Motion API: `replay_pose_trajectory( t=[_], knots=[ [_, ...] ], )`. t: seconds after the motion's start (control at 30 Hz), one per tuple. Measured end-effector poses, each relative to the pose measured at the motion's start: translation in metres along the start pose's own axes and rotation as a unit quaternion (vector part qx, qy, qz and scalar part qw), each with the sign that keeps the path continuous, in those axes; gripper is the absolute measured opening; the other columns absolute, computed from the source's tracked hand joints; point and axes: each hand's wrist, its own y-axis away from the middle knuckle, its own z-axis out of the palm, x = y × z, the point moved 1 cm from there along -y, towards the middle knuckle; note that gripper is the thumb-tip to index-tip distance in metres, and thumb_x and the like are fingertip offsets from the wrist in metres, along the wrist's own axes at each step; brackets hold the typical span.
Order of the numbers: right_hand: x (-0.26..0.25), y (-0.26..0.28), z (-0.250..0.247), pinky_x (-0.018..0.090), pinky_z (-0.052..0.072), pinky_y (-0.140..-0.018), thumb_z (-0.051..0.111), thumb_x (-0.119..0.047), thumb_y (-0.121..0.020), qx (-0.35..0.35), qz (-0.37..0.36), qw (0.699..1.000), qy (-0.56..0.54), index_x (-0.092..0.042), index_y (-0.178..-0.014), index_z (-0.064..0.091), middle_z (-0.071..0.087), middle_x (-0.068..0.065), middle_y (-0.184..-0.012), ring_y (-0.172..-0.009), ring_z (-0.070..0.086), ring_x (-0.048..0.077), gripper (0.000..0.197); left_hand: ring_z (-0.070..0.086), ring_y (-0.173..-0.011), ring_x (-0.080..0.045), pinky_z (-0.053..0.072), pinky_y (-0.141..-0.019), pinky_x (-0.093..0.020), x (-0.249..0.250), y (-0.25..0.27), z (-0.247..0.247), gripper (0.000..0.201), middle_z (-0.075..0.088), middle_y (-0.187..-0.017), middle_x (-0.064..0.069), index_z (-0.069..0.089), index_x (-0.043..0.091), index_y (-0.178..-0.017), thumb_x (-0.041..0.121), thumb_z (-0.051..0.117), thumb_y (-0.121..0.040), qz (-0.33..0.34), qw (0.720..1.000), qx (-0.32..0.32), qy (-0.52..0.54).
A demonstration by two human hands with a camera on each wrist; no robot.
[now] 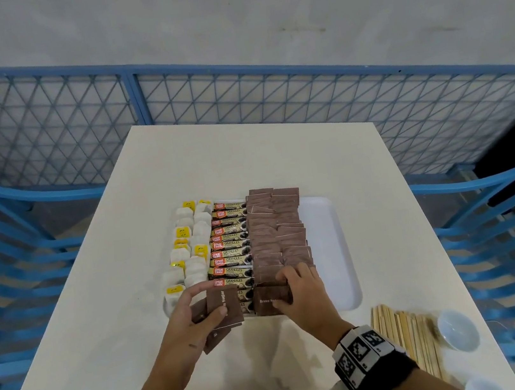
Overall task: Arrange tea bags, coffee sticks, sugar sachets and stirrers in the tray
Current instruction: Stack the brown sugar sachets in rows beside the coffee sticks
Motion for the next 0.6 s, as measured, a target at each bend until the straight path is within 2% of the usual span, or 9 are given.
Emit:
replay_pose_trajectory(
  t=[0.1,0.17,0.23,0.3,0.4,0.43,0.5,0.57,0.6],
  knots=[
    [-0.013,0.006,-0.014,0.02,0.041,-0.078,0.059,-0.033,-0.088,0.002,0.013,0.986,-0.165,-0.019,-0.098,0.06,0.053,-0.005,-0.092,-0.087,0.048,0.011,0.017,0.072,-0.075,-0.019,0.055,-0.057,-0.023,0.001,0.0,0.007,0.038,0.072,-0.097,-0.012,0.055,0.021,-0.111,-0.003,0.064,-0.082,0.004,1.0,-0.006,-0.021],
    [-0.025,0.011,-0.028,0.016,0.04,-0.066,0.053,-0.035,-0.093,-0.06,0.025,0.957,-0.281,-0.024,-0.088,0.059,0.057,-0.009,-0.077,-0.069,0.051,0.005,0.013,0.071,-0.076,-0.02,0.053,-0.054,-0.021,0.002,-0.001,0.013,0.04,0.072,-0.097,-0.012,0.055,0.022,-0.11,-0.002,0.067,-0.08,0.005,0.999,-0.015,-0.04],
    [-0.036,0.017,-0.041,0.014,0.039,-0.056,0.054,-0.03,-0.093,-0.128,0.03,0.917,-0.376,-0.027,-0.093,0.059,0.06,-0.011,-0.072,-0.061,0.054,0.004,0.006,0.071,-0.078,-0.021,0.053,-0.054,-0.022,0.002,-0.002,0.018,0.039,0.071,-0.098,-0.011,0.055,0.023,-0.109,0.0,0.068,-0.08,0.009,0.998,-0.028,-0.058],
    [-0.04,0.021,-0.048,0.014,0.04,-0.051,0.061,-0.016,-0.09,-0.169,0.019,0.885,-0.433,-0.027,-0.104,0.058,0.062,-0.01,-0.074,-0.058,0.055,0.005,0.018,0.071,-0.08,-0.02,0.055,-0.06,-0.026,0.001,-0.003,0.023,0.032,0.071,-0.098,-0.009,0.056,0.024,-0.108,0.007,0.066,-0.083,0.015,0.997,-0.042,-0.066],
    [-0.037,0.024,-0.054,0.017,0.041,-0.049,0.062,-0.004,-0.087,-0.176,0.018,0.864,-0.471,-0.023,-0.113,0.058,0.062,-0.008,-0.074,-0.056,0.053,0.005,0.032,0.068,-0.083,-0.019,0.056,-0.068,-0.032,0.004,-0.004,0.032,0.015,0.071,-0.096,-0.01,0.059,0.022,-0.106,0.023,0.051,-0.093,0.025,0.998,-0.053,-0.018],
    [-0.034,0.025,-0.055,0.018,0.041,-0.049,0.061,-0.003,-0.087,-0.168,0.023,0.859,-0.484,-0.019,-0.114,0.059,0.062,-0.008,-0.073,-0.057,0.053,0.007,0.032,0.067,-0.083,-0.019,0.057,-0.07,-0.033,0.004,-0.006,0.032,0.018,0.071,-0.095,-0.01,0.06,0.021,-0.104,0.022,0.043,-0.097,0.017,0.998,-0.059,0.02],
    [-0.028,0.027,-0.06,0.02,0.042,-0.05,0.06,-0.003,-0.088,-0.146,0.044,0.842,-0.517,-0.011,-0.108,0.061,0.063,-0.004,-0.074,-0.059,0.054,0.01,0.022,0.067,-0.081,-0.019,0.058,-0.069,-0.031,0.007,-0.009,0.033,0.027,0.072,-0.092,-0.009,0.058,0.016,-0.106,0.006,0.035,-0.097,-0.008,0.991,-0.085,0.099],
    [-0.021,0.029,-0.063,0.022,0.045,-0.053,0.056,-0.001,-0.09,-0.129,0.07,0.819,-0.554,-0.006,-0.101,0.059,0.064,0.004,-0.078,-0.061,0.059,0.014,0.012,0.07,-0.082,-0.02,0.058,-0.066,-0.028,0.01,-0.009,0.032,0.039,0.071,-0.094,-0.01,0.054,0.015,-0.111,-0.006,0.045,-0.079,-0.01,0.985,-0.119,0.122],
    [-0.018,0.029,-0.065,0.023,0.047,-0.055,0.055,0.0,-0.09,-0.125,0.082,0.809,-0.569,-0.003,-0.102,0.057,0.065,0.007,-0.081,-0.064,0.061,0.016,0.013,0.071,-0.084,-0.021,0.058,-0.066,-0.027,0.011,-0.008,0.032,0.049,0.071,-0.095,-0.009,0.053,0.016,-0.113,-0.008,0.047,-0.07,-0.005,0.984,-0.132,0.116]
  ],
)
